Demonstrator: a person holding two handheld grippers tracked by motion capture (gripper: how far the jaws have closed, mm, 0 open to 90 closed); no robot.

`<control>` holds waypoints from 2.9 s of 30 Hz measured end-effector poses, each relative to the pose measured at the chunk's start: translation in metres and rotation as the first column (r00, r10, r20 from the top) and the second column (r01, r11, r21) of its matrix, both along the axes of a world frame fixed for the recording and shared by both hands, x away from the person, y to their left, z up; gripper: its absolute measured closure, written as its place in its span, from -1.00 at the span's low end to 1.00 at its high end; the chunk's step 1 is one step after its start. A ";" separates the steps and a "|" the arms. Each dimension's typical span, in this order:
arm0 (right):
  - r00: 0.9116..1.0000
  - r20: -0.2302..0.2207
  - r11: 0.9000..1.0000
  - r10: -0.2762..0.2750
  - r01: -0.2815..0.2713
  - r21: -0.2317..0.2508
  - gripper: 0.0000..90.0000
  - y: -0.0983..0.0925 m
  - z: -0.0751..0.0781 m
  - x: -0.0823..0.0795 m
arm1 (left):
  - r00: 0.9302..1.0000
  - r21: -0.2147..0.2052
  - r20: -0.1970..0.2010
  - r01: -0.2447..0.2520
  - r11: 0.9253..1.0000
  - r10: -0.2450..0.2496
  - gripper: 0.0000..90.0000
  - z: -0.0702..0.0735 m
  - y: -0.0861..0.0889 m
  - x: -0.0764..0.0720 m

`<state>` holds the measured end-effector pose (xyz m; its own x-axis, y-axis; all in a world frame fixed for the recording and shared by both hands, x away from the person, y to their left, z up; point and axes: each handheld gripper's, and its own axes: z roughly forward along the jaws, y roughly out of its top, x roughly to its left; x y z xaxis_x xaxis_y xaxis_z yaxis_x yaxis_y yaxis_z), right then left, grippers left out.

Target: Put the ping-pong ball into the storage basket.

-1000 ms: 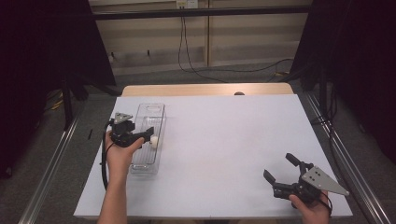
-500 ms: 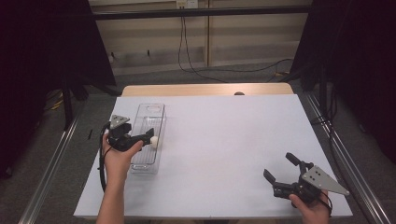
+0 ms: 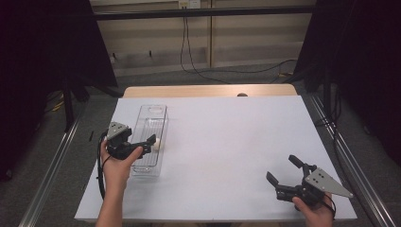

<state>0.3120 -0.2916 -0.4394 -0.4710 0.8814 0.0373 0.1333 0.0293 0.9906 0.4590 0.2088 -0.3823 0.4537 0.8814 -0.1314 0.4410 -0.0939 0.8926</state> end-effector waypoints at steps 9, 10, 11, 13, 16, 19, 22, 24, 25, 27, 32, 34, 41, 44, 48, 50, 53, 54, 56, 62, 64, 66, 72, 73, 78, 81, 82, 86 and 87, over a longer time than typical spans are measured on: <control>1.000 -0.001 1.000 -0.005 0.005 0.001 -0.94 0.000 0.000 0.000 | 0.999 -0.022 0.042 0.006 1.000 -0.005 -0.92 0.001 0.005 -0.009; 1.000 -0.003 1.000 -0.004 0.004 0.003 -0.94 0.000 0.000 0.000 | 0.999 -0.038 0.051 0.000 0.999 0.002 -0.93 0.000 0.005 -0.010; 1.000 -0.002 1.000 -0.004 0.004 0.002 -0.94 0.000 0.000 0.000 | 0.999 -0.032 0.054 0.006 0.999 -0.004 -0.93 0.000 0.006 -0.011; 1.000 0.002 1.000 -0.004 0.004 0.003 -0.95 0.001 0.000 0.000 | 0.998 -0.040 0.060 0.009 0.999 -0.006 -0.93 -0.001 0.007 -0.012; 1.000 0.000 1.000 -0.006 0.006 0.003 -0.94 0.001 0.000 0.000 | 0.998 -0.039 0.067 0.022 0.999 -0.020 -0.93 -0.002 0.007 -0.014; 1.000 0.001 1.000 -0.003 0.003 0.002 -0.94 0.000 0.000 0.000 | 0.996 -0.040 0.079 0.036 0.999 -0.033 -0.93 -0.003 0.007 -0.016; 1.000 0.001 1.000 -0.005 0.005 0.005 -0.95 0.001 0.000 0.000 | 0.995 -0.033 0.097 0.042 0.999 -0.038 -0.93 -0.003 0.005 -0.019; 1.000 0.003 1.000 -0.006 0.006 0.005 -0.95 0.001 0.000 0.000 | 0.994 -0.036 0.101 0.049 0.998 -0.045 -0.94 -0.005 0.005 -0.021; 1.000 0.004 1.000 -0.007 0.007 0.006 -0.95 0.001 0.000 0.000 | 0.993 -0.037 0.104 0.056 0.998 -0.052 -0.94 -0.006 0.004 -0.022; 1.000 0.004 1.000 -0.007 0.007 0.006 -0.94 0.001 0.000 0.000 | 0.993 -0.028 0.108 0.047 0.999 -0.043 -0.94 -0.007 0.004 -0.024; 1.000 0.004 1.000 -0.007 0.007 0.005 -0.94 0.001 0.000 0.000 | 0.991 -0.028 0.128 0.054 0.998 -0.050 -0.94 -0.010 0.003 -0.030; 1.000 0.001 1.000 -0.006 0.006 0.003 -0.95 0.001 0.000 0.000 | 0.990 -0.025 0.132 0.055 0.998 -0.051 -0.94 -0.011 0.003 -0.032; 1.000 0.001 1.000 -0.005 0.005 0.003 -0.94 0.001 0.000 0.000 | 0.989 -0.042 0.138 0.058 0.997 -0.052 -0.94 -0.014 0.002 -0.037; 1.000 0.002 1.000 -0.008 0.008 0.004 -0.94 0.001 0.000 0.000 | 0.989 -0.035 0.136 0.067 0.997 -0.062 -0.94 -0.017 0.001 -0.039; 1.000 0.001 1.000 -0.005 0.005 0.002 -0.95 0.001 0.000 0.000 | 0.988 -0.036 0.138 0.075 0.997 -0.069 -0.94 -0.018 0.003 -0.041; 1.000 0.002 1.000 -0.014 0.014 0.010 -0.94 0.001 0.000 0.000 | 0.987 -0.034 0.146 0.076 0.997 -0.070 -0.94 -0.018 0.003 -0.043; 1.000 0.000 1.000 -0.006 0.006 0.005 -0.95 0.001 0.000 0.000 | 0.986 -0.046 0.149 0.080 0.996 -0.072 -0.94 -0.017 0.005 -0.045; 1.000 0.001 1.000 -0.005 0.005 0.004 -0.95 0.001 0.000 0.000 | 0.985 -0.048 0.153 0.082 0.995 -0.073 -0.94 -0.018 0.005 -0.045; 1.000 0.001 1.000 -0.006 0.006 0.004 -0.94 0.001 0.000 0.000 | 0.986 -0.044 0.149 0.083 0.996 -0.075 -0.94 -0.018 0.006 -0.046; 1.000 0.005 1.000 -0.004 0.004 0.000 -0.95 0.002 0.000 0.001 | 0.985 -0.050 0.152 0.096 0.994 -0.087 -0.94 -0.019 0.007 -0.050; 1.000 0.001 1.000 -0.003 0.003 0.002 -0.95 0.002 0.000 0.000 | 0.984 -0.054 0.157 0.095 0.994 -0.086 -0.94 -0.019 0.008 -0.052; 1.000 0.004 1.000 -0.005 0.005 0.001 -0.95 0.002 0.000 0.000 | 0.983 -0.059 0.160 0.101 0.993 -0.091 -0.94 -0.018 0.009 -0.052; 1.000 0.001 1.000 -0.006 0.006 0.001 -0.95 0.001 0.000 0.000 | 0.981 -0.058 0.169 0.103 0.993 -0.092 -0.94 -0.019 0.010 -0.057; 1.000 0.001 1.000 -0.006 0.006 0.001 -0.95 0.001 0.000 0.000 | 0.981 -0.058 0.171 0.101 0.993 -0.090 -0.94 -0.019 0.010 -0.057; 1.000 0.002 1.000 -0.006 0.006 0.000 -0.94 0.001 0.000 0.000 | 0.980 -0.051 0.178 0.103 0.993 -0.092 -0.94 -0.021 0.011 -0.061; 1.000 0.003 1.000 -0.004 0.004 0.001 -0.95 0.001 0.000 0.000 | 0.979 -0.050 0.181 0.102 0.994 -0.091 -0.94 -0.022 0.011 -0.062; 1.000 0.003 1.000 -0.004 0.004 0.001 -0.95 0.002 0.000 0.000 | 0.979 -0.052 0.183 0.105 0.993 -0.093 -0.94 -0.022 0.011 -0.062; 1.000 0.005 1.000 -0.004 0.004 -0.001 -0.95 0.001 0.000 0.000 | 0.978 -0.047 0.182 0.110 0.993 -0.100 -0.94 -0.023 0.011 -0.064; 1.000 0.004 1.000 -0.005 0.005 -0.002 -0.95 0.001 0.000 0.000 | 0.978 -0.050 0.181 0.109 0.993 -0.098 -0.94 -0.023 0.010 -0.064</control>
